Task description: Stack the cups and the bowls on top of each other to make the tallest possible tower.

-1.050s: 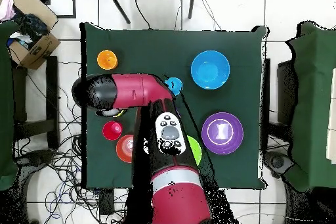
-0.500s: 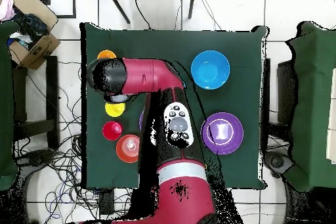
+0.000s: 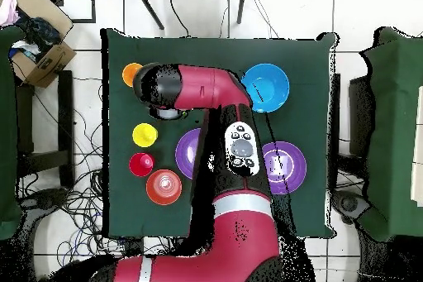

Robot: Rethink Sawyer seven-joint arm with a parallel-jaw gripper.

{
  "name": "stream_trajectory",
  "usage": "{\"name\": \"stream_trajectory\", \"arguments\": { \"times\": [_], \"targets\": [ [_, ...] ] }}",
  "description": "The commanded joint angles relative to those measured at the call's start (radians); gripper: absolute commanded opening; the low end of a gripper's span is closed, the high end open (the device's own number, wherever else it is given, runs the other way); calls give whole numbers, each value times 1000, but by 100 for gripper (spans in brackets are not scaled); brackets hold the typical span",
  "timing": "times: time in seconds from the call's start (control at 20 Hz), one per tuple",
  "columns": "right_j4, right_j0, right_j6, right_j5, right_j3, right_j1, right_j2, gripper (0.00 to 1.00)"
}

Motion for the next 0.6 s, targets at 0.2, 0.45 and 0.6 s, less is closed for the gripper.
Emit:
{"name": "stream_trajectory", "arguments": {
  "times": [0.2, 0.45, 0.6],
  "targets": [
    [15, -25, 149, 60, -45, 37, -1, 100],
    [36, -39, 182, 10, -3, 44, -18, 100],
    [54, -53, 189, -8, 17, 43, -20, 100]
  ]
}}
